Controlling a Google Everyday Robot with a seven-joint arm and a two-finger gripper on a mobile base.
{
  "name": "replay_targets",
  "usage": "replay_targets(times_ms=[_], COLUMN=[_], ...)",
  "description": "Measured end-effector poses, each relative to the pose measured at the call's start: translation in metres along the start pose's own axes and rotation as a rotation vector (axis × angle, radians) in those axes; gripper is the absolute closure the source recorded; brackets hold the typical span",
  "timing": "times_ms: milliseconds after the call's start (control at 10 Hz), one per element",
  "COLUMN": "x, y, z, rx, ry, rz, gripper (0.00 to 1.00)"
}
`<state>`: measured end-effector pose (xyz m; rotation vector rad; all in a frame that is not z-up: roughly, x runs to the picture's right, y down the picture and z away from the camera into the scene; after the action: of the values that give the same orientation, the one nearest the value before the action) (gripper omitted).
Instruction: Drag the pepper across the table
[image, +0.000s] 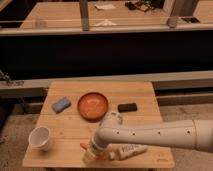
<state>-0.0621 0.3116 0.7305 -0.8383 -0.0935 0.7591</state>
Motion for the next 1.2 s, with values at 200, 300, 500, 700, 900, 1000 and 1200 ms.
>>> replay_targets(times_ms=[200,300,500,700,900,1000,1200], x=[-0.0015,-0.0021,-0.0027,-0.0041,-0.0062,-0.0067,-0.0069], y=[0.0014,0.0022,0.0026,0.0031,0.0044,0.0047,0.0041], z=[0.0017,0.0028,0.0033,0.0043,0.0063,0.0071,0.0089], rx=[-0.005,-0.008,-0.012,-0.018,-0.024,-0.027,-0.034], ry=[0.001,0.002,0.000,-0.001,0.001,0.002,0.003], rz=[0.001,0.002,0.006,0.007,0.008,0.007,0.012], gripper=[0.30,0.30,0.30,0.30,0.30,0.30,0.30])
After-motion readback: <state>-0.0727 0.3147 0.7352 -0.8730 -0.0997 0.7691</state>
